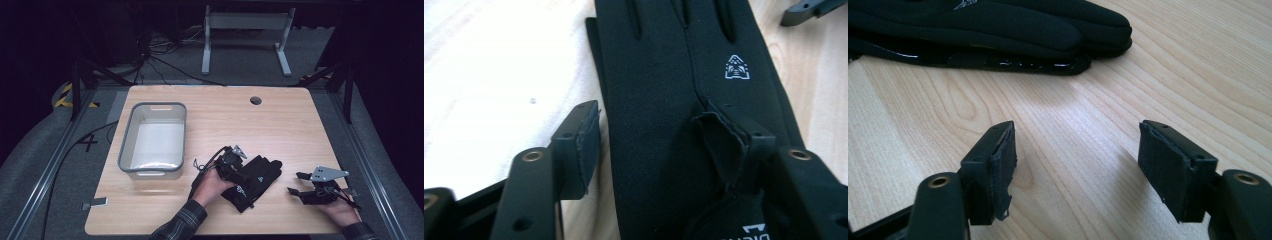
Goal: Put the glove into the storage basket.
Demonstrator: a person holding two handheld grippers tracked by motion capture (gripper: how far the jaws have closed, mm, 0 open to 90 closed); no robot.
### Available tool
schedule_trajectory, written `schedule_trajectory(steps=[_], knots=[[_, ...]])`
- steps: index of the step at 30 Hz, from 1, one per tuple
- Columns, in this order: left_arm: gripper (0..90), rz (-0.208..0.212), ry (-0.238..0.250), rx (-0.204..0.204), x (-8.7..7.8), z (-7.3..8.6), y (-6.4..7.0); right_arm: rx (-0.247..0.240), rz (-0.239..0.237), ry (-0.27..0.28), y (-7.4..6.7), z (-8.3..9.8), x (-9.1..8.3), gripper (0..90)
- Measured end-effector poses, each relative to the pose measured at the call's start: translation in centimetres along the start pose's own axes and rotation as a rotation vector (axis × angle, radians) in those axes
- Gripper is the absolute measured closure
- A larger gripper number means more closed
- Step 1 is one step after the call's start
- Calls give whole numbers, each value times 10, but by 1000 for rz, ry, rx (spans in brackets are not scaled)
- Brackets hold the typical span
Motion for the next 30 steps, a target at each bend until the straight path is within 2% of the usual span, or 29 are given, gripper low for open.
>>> schedule_trajectory(steps=[3,7,11,13,14,16,18,20,27,30], knots=[[479,19,0,2,0,0,-1,11,-9,-2,1,0,1,284],[530,20,-6,3,0,0,1,22,-17,-10,2,0,2,253],[621,28,-24,2,0,-1,3,20,-21,-13,2,0,2,240],[668,22,-30,12,0,-2,7,20,-22,-13,2,0,2,235],[697,17,-35,30,0,-3,8,20,-24,-14,2,0,2,232],[731,4,-43,25,-1,-3,11,18,-25,-14,2,0,2,228],[750,-14,-45,44,-2,-5,13,16,-29,-15,2,0,2,220],[764,-14,-46,43,-3,-5,14,15,-35,-19,2,0,3,202],[772,16,-18,29,-14,-8,16,21,-30,-26,2,0,3,169],[772,15,-27,40,-20,-11,19,20,-30,-25,2,0,3,169]])
Point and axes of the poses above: each handheld gripper's, and its own axes: x roughly forward along the jaws, z roughly out of its underside, y roughly to its right, the point moved 3 cm from there along x, roughly forward along the jaws
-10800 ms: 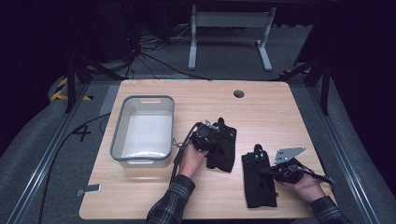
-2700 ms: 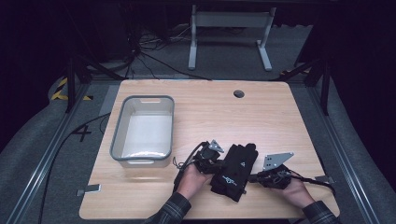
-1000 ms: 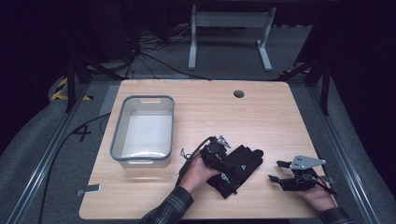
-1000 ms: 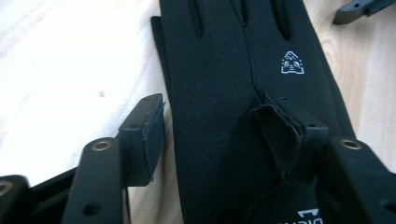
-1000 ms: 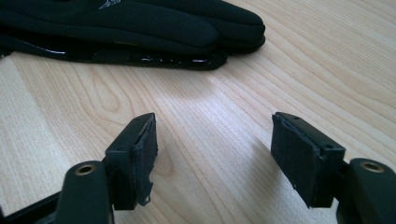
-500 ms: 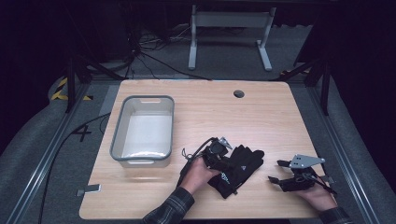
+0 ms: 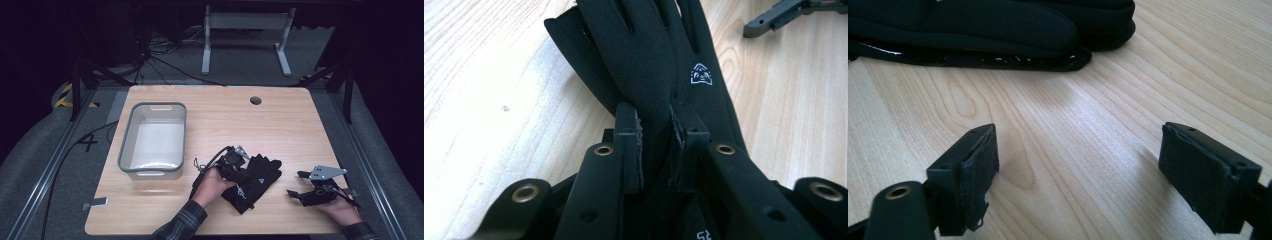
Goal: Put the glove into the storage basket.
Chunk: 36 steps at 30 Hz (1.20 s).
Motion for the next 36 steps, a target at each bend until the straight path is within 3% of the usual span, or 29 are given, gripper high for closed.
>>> schedule_trajectory(steps=[19,36], knots=[[771,-38,39,-11,-42,-15,-3,1,0,0,0,0,0,168],[770,-96,71,-35,-91,-25,-18,1,1,0,0,0,0,167]])
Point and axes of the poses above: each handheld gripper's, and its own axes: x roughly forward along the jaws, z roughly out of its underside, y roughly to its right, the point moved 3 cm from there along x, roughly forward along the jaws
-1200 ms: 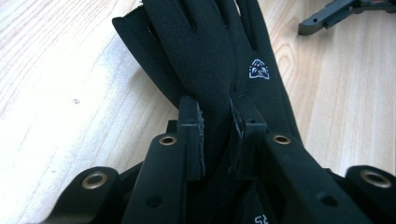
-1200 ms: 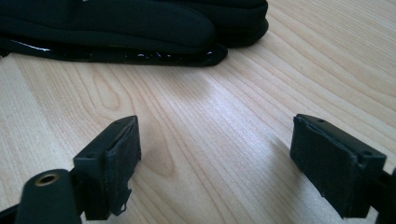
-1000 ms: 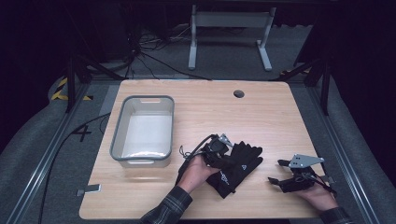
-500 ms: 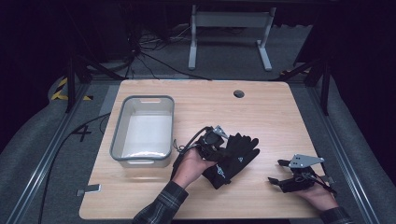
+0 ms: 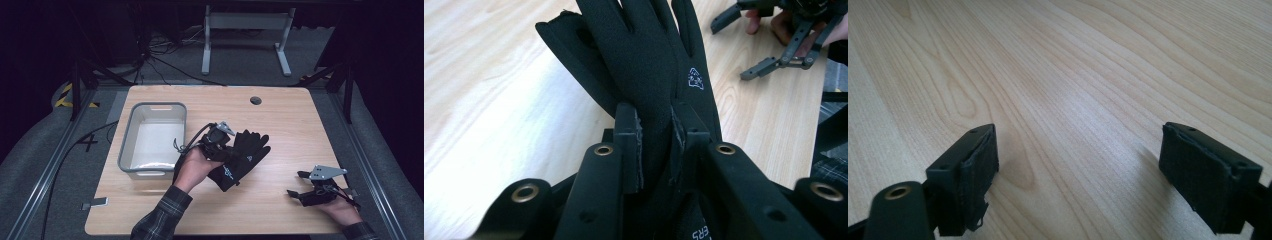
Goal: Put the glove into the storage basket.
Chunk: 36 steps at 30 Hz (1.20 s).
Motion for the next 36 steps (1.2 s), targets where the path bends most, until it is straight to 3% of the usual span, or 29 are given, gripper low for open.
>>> schedule_trajectory(steps=[12,26,36], knots=[[769,-79,40,-46,-47,4,-27,0,0,0,0,0,0,166],[770,-192,100,-144,-108,28,-65,2,3,2,0,0,0,165],[770,-260,138,-207,-142,46,-85,6,6,1,1,0,0,165]])
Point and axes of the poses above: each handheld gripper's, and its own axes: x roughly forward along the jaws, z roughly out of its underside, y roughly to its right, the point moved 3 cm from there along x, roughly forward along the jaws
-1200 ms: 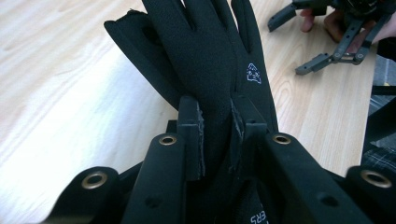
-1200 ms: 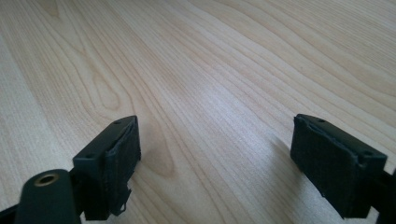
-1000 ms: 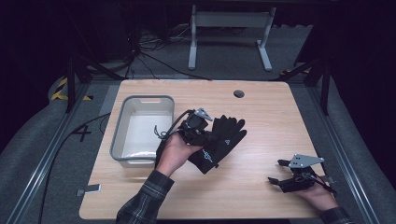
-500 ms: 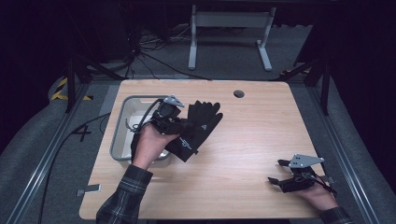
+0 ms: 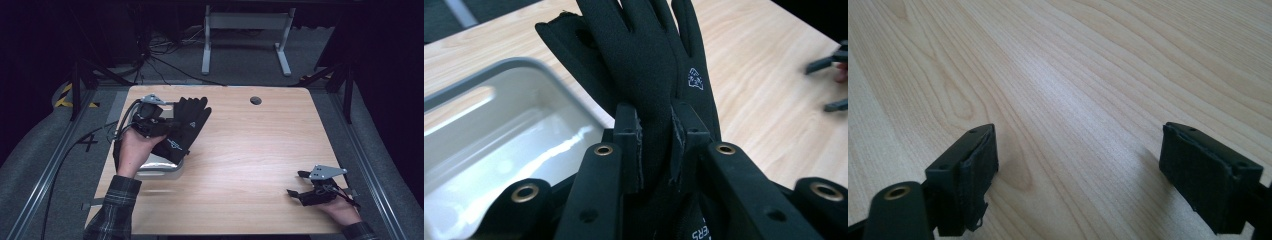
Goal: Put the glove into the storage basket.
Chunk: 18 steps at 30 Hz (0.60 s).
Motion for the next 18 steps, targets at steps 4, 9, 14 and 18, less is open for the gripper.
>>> schedule_trajectory(steps=[4,9,14,18], knots=[[769,-23,16,-39,-7,7,-15,0,1,0,0,0,0,165],[770,-61,21,-79,-9,17,-29,3,2,0,0,0,0,165],[770,-66,20,-115,-4,25,-41,3,2,0,0,0,0,165],[769,-76,-3,-134,6,32,-48,3,2,0,0,0,0,165]])
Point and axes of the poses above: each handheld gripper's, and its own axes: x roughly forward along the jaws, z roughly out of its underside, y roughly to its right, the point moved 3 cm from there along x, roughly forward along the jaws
